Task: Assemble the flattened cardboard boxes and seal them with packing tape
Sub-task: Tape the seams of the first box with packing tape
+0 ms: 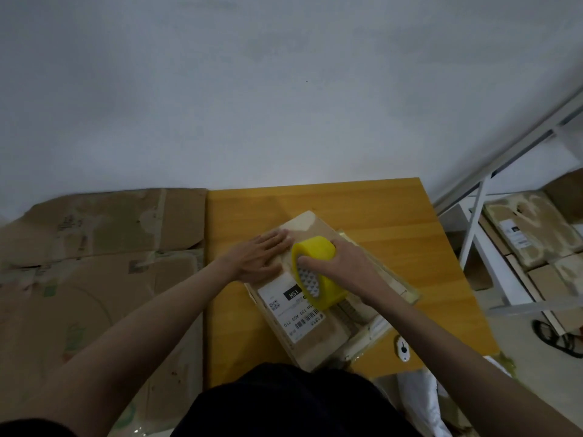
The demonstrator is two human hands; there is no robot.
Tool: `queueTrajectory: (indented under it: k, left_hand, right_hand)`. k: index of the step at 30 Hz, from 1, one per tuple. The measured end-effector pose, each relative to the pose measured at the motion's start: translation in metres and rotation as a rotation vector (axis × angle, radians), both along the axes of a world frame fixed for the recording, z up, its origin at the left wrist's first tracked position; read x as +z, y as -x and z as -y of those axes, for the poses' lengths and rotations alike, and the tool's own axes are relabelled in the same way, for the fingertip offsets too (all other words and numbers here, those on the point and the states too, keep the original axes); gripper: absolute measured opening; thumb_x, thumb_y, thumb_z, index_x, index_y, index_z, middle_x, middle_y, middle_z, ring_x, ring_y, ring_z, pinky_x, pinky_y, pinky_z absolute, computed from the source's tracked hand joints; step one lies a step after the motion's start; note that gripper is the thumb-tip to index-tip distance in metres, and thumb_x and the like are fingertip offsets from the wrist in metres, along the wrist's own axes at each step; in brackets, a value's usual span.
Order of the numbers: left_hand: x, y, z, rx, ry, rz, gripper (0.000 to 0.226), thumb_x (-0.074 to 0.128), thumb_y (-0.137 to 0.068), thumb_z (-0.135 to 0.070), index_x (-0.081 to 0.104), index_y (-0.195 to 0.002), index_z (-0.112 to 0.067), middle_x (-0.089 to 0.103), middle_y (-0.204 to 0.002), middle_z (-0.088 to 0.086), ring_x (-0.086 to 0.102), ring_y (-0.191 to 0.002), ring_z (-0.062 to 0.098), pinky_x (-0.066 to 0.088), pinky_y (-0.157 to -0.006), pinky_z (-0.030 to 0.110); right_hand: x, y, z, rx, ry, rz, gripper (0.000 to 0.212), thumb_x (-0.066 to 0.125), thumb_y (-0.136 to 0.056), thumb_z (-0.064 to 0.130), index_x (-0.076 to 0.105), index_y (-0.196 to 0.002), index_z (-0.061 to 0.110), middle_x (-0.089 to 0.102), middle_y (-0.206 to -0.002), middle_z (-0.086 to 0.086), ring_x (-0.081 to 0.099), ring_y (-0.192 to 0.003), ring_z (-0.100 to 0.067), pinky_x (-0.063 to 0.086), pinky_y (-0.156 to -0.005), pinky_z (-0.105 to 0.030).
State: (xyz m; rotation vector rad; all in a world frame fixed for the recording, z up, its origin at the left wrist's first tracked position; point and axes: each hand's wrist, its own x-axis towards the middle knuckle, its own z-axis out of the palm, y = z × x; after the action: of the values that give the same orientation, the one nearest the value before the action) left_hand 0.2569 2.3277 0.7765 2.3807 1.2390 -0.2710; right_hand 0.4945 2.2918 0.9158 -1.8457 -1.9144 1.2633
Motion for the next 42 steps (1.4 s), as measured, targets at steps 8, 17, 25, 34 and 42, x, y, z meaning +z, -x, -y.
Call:
queueTrajectory:
  k: [8,17,25,34,42]
  left_hand:
    - [-0.005,-0.018,0.014,-0.068,-0.052,0.091,0.076,-0.008,-0.093,-0.067,-0.009,-0.156,-0.025,-0.014,-0.164,-0.001,-0.019,-0.151,0.018,-0.003,-0.125,0.04]
    - [-0.011,-0.018,0.018,-0.076,-0.041,0.075,0.071,0.005,-0.097,-0.065,-0.005,-0.158,-0.03,-0.011,-0.166,-0.006,-0.018,-0.151,0.022,0.0,-0.125,0.045]
    - [-0.004,-0.022,0.021,-0.064,-0.019,0.07,0.067,0.008,-0.097,-0.064,-0.021,-0.152,-0.04,-0.025,-0.162,-0.014,-0.019,-0.151,0.024,-0.001,-0.124,0.048]
    - [0.004,-0.027,0.019,0.024,0.03,0.131,0.055,-0.003,-0.094,-0.069,-0.006,-0.148,-0.057,-0.011,-0.164,-0.017,-0.013,-0.151,0.021,-0.003,-0.123,0.046]
    - [-0.015,-0.027,-0.02,0.09,0.012,0.095,0.055,0.001,-0.091,-0.077,0.015,-0.142,-0.061,0.003,-0.165,-0.01,0.001,-0.153,0.023,0.018,-0.12,0.057]
  right_hand:
    - [-0.009,-0.008,0.004,0.069,0.102,-0.07,0.059,0.077,-0.075,0.059,0.059,-0.119,0.023,0.067,-0.104,-0.002,0.067,-0.089,-0.019,0.057,-0.075,-0.046]
    - [-0.003,-0.024,0.022,0.111,0.059,-0.125,0.05,0.076,-0.079,0.053,0.063,-0.115,0.021,0.067,-0.099,0.0,0.065,-0.084,-0.014,0.056,-0.072,-0.041]
    - [0.019,-0.048,0.041,0.021,0.093,-0.189,0.064,0.067,-0.073,0.076,0.074,-0.096,0.017,0.073,-0.091,-0.01,0.068,-0.085,-0.038,0.053,-0.073,-0.058]
    - [0.01,-0.058,0.06,-0.011,0.134,-0.17,0.059,0.081,-0.069,0.061,0.065,-0.116,0.03,0.07,-0.103,0.004,0.069,-0.089,-0.012,0.058,-0.076,-0.044]
    - [-0.003,-0.068,0.085,-0.213,0.045,0.007,0.063,0.08,-0.079,0.046,0.057,-0.131,0.018,0.027,-0.144,-0.001,0.028,-0.137,-0.019,0.034,-0.107,-0.036]
